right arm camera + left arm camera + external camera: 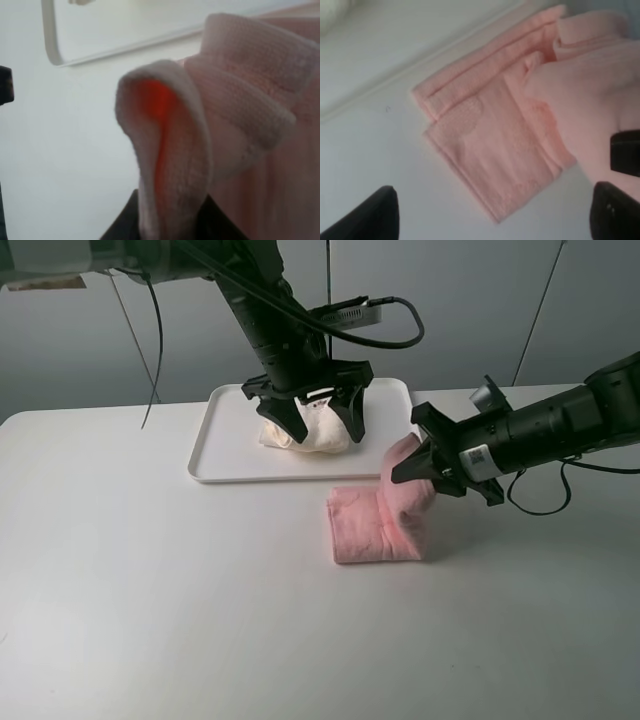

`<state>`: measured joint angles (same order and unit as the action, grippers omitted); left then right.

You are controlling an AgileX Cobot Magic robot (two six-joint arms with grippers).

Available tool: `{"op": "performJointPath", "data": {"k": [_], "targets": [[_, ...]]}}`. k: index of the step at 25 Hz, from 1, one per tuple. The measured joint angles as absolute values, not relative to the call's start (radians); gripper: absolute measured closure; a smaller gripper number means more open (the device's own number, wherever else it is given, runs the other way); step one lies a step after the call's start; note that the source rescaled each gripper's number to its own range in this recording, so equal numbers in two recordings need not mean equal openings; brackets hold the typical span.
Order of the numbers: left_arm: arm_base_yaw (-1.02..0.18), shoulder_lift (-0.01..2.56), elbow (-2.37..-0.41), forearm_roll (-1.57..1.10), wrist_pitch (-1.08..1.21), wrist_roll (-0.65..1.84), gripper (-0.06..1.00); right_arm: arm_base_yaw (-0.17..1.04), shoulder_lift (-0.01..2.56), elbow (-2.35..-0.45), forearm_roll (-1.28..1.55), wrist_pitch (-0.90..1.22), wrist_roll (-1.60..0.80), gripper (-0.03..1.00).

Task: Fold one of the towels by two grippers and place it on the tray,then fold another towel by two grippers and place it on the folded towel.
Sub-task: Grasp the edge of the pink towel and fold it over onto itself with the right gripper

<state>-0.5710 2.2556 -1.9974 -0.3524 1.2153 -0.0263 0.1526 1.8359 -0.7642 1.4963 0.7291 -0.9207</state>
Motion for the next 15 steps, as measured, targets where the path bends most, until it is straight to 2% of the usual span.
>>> {"op": "performJointPath", "data": {"k": [2,4,9,11,15], "targets": [[-0.569,2.256,-1.997,-0.359,1.215,-0.020,-0.03,0.176,1.836,-0.764,1.513,0.727,-0.930,0.75],[-0.569,2.256,-1.997,-0.377,1.215,-0.010,-0.03,0.199,1.836,-0.764,1.547,0.718,-0.955,0.70],[-0.569,2.254,-1.997,-0.392,1.215,0.000,-0.03,0.224,1.836,-0.764,1.636,0.726,-1.017,0.33],[-0.569,2.254,-1.997,-0.394,1.215,0.007,-0.03,0.226,1.836,-0.764,1.648,0.749,-1.037,0.29],[-0.564,2.252,-1.997,-0.394,1.215,0.013,-0.03,0.226,1.836,-0.764,1.632,0.769,-1.050,0.28]]}}
